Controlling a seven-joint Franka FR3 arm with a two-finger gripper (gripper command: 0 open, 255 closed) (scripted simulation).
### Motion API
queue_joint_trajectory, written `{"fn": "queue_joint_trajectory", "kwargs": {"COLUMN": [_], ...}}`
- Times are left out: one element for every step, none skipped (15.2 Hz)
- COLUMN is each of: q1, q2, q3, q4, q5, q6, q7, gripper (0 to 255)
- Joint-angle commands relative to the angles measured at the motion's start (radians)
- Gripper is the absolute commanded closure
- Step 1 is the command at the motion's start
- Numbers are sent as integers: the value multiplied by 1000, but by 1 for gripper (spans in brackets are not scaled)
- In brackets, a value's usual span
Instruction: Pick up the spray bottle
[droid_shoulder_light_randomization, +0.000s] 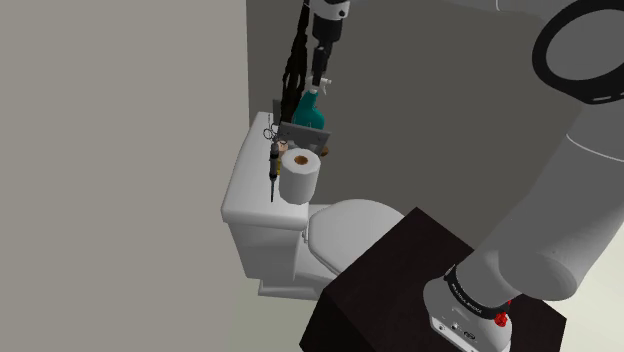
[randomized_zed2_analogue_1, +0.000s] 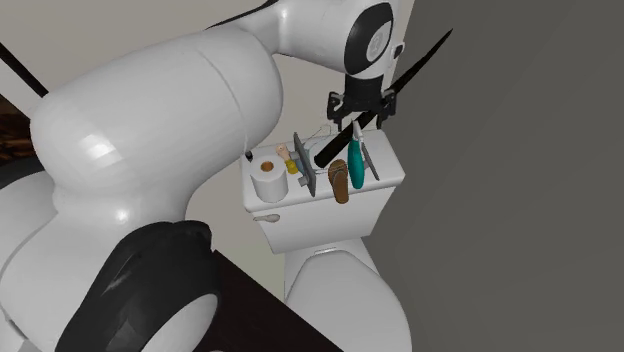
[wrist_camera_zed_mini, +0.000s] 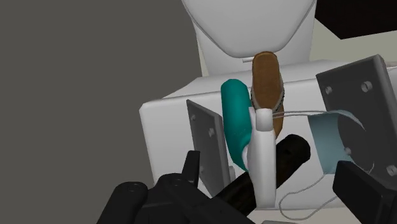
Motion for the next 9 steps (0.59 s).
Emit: {"fn": "queue_joint_trajectory", "kwargs": {"q1": [0, 0, 0, 0, 0, 0, -1, 0, 0], "q2": [3, 3, 3, 4, 4, 4, 2, 1, 1], "q3": [0, 0, 0, 0, 0, 0, 0, 0, 0], "q4": [-24, -38, -51, -64, -71, -71, -74, -76, -76], "q5": [-1, -1, -1, -1, -1, -1, -1, -2, -2], "q6": [28, 42, 55, 68, 76, 76, 77, 78, 78], "q7": [-2, -2, -1, 0, 0, 0, 0, 0, 0], "gripper": [0, 0, 0, 0, 0, 0, 255, 255, 255]}}
